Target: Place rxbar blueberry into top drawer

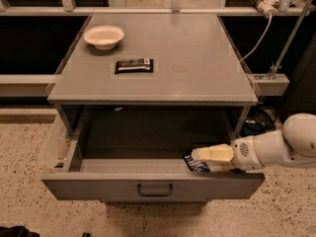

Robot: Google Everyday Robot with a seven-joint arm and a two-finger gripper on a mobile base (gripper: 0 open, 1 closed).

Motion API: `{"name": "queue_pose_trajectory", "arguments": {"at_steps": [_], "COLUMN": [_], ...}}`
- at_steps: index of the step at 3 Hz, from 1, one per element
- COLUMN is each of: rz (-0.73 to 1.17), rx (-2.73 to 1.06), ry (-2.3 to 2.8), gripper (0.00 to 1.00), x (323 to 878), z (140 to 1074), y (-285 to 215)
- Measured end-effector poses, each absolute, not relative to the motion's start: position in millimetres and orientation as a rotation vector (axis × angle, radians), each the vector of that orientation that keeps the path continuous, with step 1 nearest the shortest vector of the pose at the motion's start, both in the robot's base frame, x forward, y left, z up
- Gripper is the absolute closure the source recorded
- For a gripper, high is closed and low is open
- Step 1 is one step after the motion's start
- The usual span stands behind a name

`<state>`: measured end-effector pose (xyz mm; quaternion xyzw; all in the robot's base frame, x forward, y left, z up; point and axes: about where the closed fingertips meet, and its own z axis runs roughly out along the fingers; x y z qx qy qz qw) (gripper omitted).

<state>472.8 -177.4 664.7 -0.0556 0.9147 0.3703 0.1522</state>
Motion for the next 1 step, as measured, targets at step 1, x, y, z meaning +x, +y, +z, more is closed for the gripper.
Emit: {"name": "queue_pose_trajectory", "arguments": {"at_steps": [1], "rz": [1.063], "rx": [-0.159], "ry": [2.625], "gripper": [0.0], "x": [472.8], "z": [664.7], "y": [-177.4]}}
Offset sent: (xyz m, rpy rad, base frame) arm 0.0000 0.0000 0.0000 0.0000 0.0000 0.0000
